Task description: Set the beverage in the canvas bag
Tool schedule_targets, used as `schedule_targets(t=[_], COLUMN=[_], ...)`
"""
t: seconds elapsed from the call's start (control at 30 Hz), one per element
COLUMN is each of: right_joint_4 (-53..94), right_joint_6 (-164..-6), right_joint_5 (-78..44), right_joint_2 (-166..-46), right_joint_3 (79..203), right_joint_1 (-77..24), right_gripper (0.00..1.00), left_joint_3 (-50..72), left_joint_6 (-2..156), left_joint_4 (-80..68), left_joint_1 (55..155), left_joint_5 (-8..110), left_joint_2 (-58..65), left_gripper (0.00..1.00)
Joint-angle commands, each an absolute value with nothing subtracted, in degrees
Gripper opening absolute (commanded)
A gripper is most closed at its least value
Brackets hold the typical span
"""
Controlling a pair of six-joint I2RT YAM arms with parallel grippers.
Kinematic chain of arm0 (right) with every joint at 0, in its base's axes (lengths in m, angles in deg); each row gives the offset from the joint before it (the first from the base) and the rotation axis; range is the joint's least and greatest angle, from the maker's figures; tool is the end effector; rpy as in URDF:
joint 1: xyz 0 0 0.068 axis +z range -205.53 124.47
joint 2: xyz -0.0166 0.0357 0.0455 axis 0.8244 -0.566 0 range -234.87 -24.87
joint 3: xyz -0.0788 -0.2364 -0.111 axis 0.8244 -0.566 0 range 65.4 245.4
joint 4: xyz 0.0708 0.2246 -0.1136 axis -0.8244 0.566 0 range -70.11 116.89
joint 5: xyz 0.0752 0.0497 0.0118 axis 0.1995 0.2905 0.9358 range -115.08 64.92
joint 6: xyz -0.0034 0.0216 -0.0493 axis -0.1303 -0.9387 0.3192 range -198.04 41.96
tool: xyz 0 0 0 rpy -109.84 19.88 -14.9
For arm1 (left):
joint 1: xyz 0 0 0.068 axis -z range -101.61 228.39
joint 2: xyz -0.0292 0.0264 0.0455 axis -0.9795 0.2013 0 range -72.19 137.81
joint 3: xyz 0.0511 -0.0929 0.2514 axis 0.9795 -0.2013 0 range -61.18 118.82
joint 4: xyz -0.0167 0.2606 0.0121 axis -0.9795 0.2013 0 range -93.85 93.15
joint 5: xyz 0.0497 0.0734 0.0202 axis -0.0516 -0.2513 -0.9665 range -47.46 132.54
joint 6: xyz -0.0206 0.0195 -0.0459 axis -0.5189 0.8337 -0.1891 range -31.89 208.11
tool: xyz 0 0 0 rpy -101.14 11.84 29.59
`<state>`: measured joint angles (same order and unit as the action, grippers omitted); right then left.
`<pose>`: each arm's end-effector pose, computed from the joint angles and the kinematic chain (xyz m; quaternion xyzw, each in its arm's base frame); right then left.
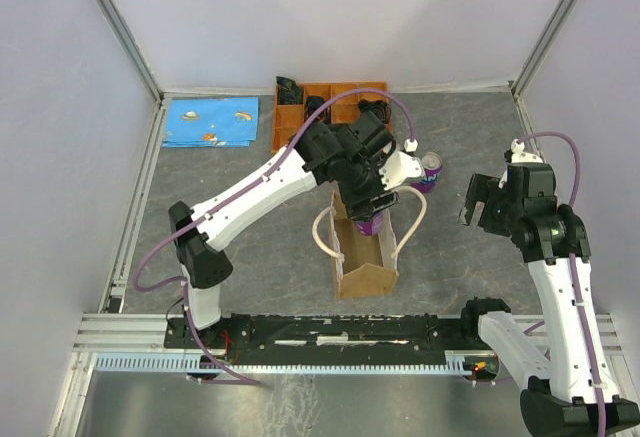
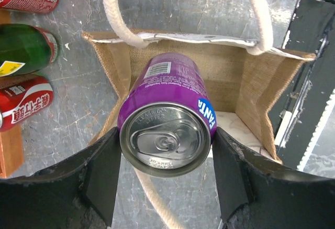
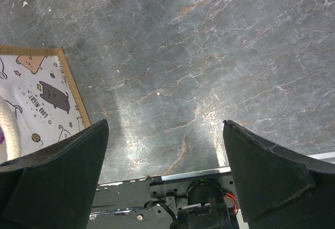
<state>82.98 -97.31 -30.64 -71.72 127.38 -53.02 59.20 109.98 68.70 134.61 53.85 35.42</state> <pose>0.1336 0.0023 0.3467 0.1531 0.9199 0.0232 0.3604 0.2057 -0.3200 0.3837 0.6251 0.7300 -0.1675 0.2197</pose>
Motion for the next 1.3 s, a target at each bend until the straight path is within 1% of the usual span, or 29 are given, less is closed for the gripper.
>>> schedule_targets(t=[0.0, 0.33, 0.93, 1.27], right_joint_4=[82.4, 83.3, 84.7, 84.8], right_joint_6=[-97.4, -97.2, -97.6, -97.6], right_joint_5=[-30.3, -31.2, -31.8, -31.8], right_joint_2=[-71.6, -71.5, -71.5, -71.5], right_joint_3=[128.2, 128.8, 129.5, 129.6], right_joint_1=[-53.2, -53.2, -53.3, -53.2], right_gripper=[0.98, 0.98, 0.98, 0.98], left_joint_3=[55.2, 45.9, 36.8, 34.8], left_joint_6=[106.4, 105.3, 103.2, 102.8], left_joint_4=[59.2, 51.8, 41.3, 36.9], left_joint_1=[135.8, 135.9, 135.6, 135.4], left_joint_5=[50.6, 46.9, 43.2, 40.9], left_joint_2=[31.1, 30.7, 32.8, 33.9], left_gripper=[0.03, 0.03, 0.03, 0.03])
